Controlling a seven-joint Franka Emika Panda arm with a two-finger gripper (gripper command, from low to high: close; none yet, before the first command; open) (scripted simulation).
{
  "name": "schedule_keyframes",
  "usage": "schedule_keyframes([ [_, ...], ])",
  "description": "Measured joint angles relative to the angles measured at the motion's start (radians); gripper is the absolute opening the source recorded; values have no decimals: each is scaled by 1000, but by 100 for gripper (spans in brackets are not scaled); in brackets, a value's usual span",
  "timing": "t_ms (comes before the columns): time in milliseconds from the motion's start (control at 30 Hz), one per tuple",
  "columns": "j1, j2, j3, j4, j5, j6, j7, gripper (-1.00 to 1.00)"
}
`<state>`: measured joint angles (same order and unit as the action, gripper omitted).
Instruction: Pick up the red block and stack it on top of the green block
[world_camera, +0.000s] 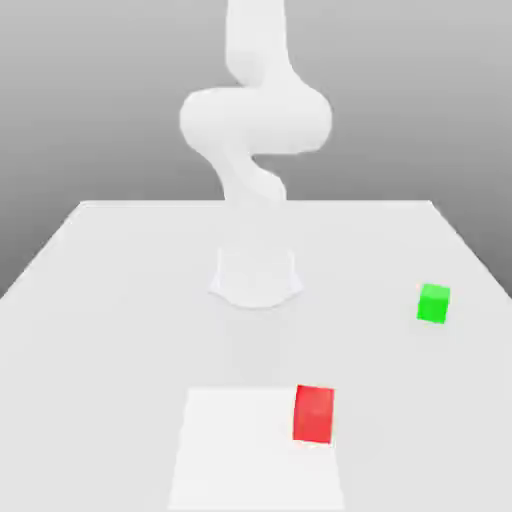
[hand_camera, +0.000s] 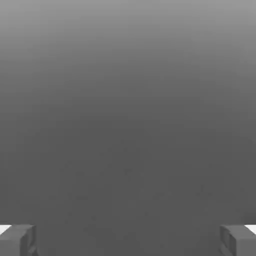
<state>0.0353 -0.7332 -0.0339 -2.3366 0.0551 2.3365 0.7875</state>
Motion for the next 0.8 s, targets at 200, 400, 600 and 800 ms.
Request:
schedule_keyframes([
  [200,77,174,-49,-88,124,84,-22,0],
  [400,136,346,-50,-172,212,164,-20,0],
  [600,168,508,-15,-259,243,251,25,0],
  [800,177,647,25,-350,170,353,143,0],
])
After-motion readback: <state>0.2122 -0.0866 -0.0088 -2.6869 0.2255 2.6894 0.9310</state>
